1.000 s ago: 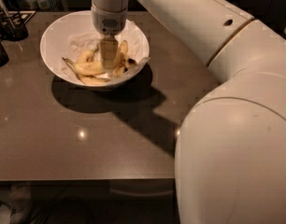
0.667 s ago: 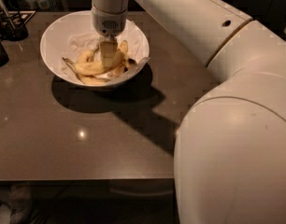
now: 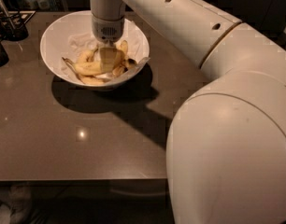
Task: Pick banana from white bowl
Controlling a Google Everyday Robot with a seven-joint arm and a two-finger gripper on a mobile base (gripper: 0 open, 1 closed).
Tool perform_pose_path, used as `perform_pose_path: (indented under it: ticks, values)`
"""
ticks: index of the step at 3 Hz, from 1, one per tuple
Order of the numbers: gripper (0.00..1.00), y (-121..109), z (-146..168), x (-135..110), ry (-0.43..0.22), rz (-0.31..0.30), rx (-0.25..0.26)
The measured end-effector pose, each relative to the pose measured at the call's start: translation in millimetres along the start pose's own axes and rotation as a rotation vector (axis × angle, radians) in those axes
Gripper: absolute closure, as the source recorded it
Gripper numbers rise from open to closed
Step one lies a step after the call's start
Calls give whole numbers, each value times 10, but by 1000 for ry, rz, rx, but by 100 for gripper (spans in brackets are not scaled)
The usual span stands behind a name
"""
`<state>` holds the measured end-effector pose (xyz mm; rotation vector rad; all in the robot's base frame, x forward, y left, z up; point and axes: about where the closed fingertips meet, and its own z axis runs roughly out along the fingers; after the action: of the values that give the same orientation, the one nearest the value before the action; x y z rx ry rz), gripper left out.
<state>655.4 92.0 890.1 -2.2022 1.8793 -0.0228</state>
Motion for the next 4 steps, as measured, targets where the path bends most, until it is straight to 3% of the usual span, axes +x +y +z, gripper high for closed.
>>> perform_pose_path:
  ticks: [2, 4]
  values:
    - [41, 51, 127, 2, 10, -15, -27]
    - [82, 87, 178, 4, 19, -36, -26]
